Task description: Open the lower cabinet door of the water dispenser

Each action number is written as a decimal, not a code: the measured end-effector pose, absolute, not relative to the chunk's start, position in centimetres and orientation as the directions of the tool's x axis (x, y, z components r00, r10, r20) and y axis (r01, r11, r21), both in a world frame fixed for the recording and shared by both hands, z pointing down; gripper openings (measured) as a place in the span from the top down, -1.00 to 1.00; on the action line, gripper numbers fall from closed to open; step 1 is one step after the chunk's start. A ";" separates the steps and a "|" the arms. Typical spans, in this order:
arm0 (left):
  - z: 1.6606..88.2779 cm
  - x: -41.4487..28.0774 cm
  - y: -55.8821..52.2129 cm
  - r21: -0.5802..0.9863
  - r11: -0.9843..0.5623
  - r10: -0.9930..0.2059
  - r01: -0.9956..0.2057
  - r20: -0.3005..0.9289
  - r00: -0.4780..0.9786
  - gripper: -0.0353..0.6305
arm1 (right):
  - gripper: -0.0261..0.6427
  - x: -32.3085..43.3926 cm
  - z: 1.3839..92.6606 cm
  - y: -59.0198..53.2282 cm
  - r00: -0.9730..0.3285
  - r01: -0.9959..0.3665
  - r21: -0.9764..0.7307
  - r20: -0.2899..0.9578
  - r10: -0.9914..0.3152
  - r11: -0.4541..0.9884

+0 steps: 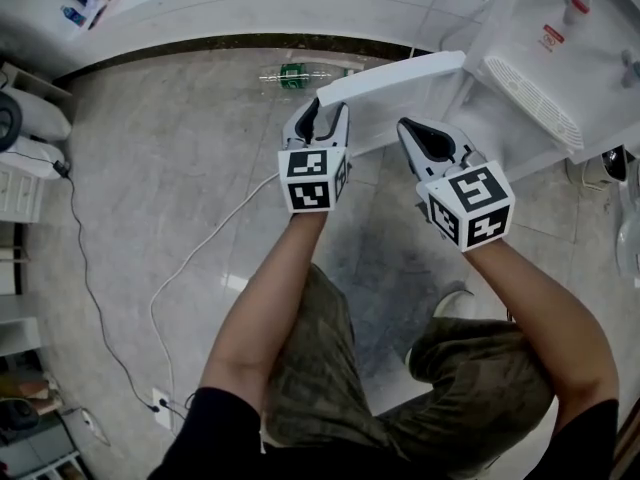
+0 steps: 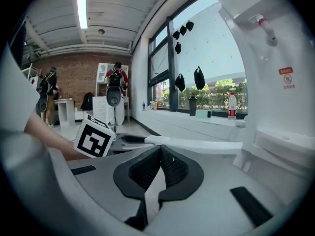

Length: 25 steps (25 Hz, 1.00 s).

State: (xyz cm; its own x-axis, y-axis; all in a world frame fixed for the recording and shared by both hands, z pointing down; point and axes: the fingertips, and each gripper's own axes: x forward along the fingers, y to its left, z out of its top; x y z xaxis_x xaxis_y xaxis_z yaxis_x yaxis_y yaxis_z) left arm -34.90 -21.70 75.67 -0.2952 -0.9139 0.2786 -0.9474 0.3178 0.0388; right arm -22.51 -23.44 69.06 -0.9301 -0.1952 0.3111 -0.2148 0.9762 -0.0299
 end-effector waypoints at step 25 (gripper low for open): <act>76.4 -39.1 -25.0 0.030 0.310 -0.871 -0.950 0.410 -0.271 0.39 | 0.93 -23.7 68.4 -27.6 -0.934 -0.248 -0.008 0.268 -0.237 0.969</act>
